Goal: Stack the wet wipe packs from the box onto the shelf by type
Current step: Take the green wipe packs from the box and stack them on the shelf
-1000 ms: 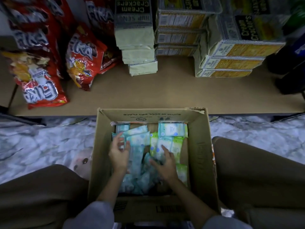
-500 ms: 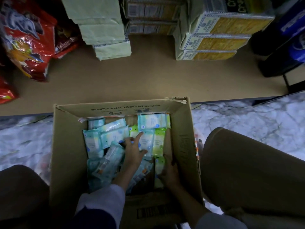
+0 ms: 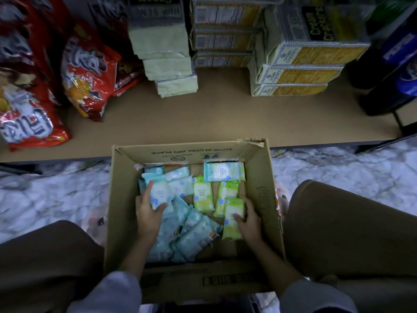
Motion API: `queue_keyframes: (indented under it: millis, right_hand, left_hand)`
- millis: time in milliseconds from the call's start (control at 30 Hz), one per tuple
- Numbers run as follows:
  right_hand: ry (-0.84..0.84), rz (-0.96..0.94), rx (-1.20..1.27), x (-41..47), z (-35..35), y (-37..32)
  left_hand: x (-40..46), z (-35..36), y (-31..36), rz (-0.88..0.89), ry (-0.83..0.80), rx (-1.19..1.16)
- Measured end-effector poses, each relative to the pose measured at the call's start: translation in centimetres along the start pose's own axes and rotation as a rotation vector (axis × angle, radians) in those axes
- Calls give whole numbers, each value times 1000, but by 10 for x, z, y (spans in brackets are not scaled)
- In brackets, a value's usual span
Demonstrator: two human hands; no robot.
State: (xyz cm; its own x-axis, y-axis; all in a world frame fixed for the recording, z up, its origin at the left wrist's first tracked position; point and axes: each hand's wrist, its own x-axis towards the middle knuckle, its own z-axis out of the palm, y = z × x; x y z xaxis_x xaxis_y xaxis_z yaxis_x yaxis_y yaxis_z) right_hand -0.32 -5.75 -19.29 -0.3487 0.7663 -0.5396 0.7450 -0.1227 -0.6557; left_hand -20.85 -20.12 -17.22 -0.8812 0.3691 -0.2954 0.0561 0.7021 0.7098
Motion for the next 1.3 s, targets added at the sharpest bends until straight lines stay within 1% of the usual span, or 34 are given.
queue_keyframes:
  millis: [67,100,200,267,300,333,400,433,500,600,667,833,933,1000,1100,1200,1300]
  right_hand:
    - [24,7,48,5,-1,-9]
    - [33,3,77,8,-2,-13]
    - [34,-42,128,16,-1,-20]
    - [27,-40,152,22,1,-22]
    - [27,-36,167,25,1,-22]
    - [31,-36,178,28,2,-21]
    - [36,-57,196,33,3,-18]
    - [39,-67,204,35,3,-16]
    - [52,-71,210,36,3,-14]
    - [70,-85,209,36,4,-11]
    - [64,-74,215,35,6,-7]
    - [41,-48,209,36,6,-4]
    - [34,-53,203,35,4,-7]
    - [29,-62,203,33,1,-13]
    - [1,-112,231,21,-10,-37]
    - [28,-222,221,8,-27,-70]
    - [80,-320,224,-10,-48,-110]
  left_hand:
    - [-5,-6,2,-35,87,47]
    - [-9,-5,4,-9,122,110]
    - [-18,14,13,183,173,332]
    - [-16,32,20,306,130,335]
    - [-14,43,23,336,43,288]
    - [-10,54,23,319,-90,220]
    - [-4,72,27,167,-389,157]
    - [0,81,28,68,-493,171]
    - [8,98,25,-47,-557,203]
    - [14,112,28,-114,-534,181]
    - [14,118,29,-120,-492,150]
    - [6,123,29,-113,-450,120]
    - [1,117,36,-122,-428,56]
    - [-1,104,41,-130,-412,11]
    - [-3,69,49,-106,-415,14]
    - [-3,30,58,-29,-375,-67]
    - [-3,-7,81,51,-324,-180]
